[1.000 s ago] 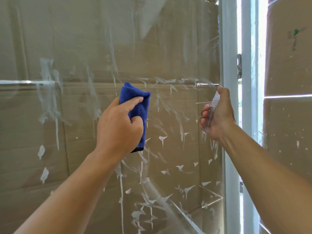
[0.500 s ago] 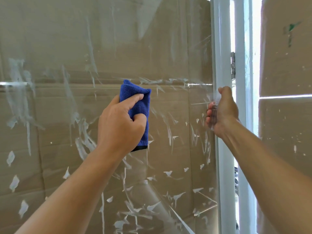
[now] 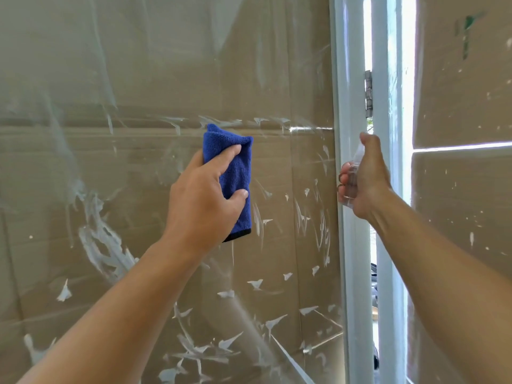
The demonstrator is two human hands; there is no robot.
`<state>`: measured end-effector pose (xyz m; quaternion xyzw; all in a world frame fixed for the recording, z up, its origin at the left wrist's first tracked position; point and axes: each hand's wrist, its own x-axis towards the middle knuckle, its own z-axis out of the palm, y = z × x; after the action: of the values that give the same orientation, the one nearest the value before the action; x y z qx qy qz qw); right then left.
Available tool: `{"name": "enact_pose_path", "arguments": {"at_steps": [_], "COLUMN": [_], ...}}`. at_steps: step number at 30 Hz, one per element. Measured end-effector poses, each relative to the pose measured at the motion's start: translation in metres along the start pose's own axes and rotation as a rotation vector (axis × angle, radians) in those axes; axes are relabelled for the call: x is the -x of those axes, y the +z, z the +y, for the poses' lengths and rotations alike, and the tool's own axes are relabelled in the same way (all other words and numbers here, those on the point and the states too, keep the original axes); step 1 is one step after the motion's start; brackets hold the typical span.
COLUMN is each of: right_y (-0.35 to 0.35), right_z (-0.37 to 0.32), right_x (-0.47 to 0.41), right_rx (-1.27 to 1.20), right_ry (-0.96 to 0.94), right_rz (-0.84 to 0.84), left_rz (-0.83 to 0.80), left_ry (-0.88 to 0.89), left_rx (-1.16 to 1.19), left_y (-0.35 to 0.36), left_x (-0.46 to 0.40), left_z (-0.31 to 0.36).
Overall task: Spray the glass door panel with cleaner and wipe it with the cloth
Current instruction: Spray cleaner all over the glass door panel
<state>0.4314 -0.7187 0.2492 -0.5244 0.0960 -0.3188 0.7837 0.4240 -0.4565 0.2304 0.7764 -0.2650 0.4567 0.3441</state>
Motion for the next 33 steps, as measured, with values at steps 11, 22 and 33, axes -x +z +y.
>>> {"name": "enact_pose_path", "arguments": {"at_steps": [11,22,33], "right_y": [-0.025,-0.032,-0.027], "right_z": [0.027,0.053,0.067], "right_x": [-0.012,0.000,0.017], "right_rx": [0.027,-0.002,-0.051], "right_ry": [0.053,0.080,0.033], "right_rz": [0.025,0.036,0.043], "left_rz": [-0.044,-0.094,-0.111], "left_ry": [0.014,-0.007,0.000], "left_rx": [0.048,0.035,0.026], "left_y": [0.033,0.050,0.049], "left_x": [0.008,0.024,0.033], "left_z": [0.006,0.000,-0.001]}}
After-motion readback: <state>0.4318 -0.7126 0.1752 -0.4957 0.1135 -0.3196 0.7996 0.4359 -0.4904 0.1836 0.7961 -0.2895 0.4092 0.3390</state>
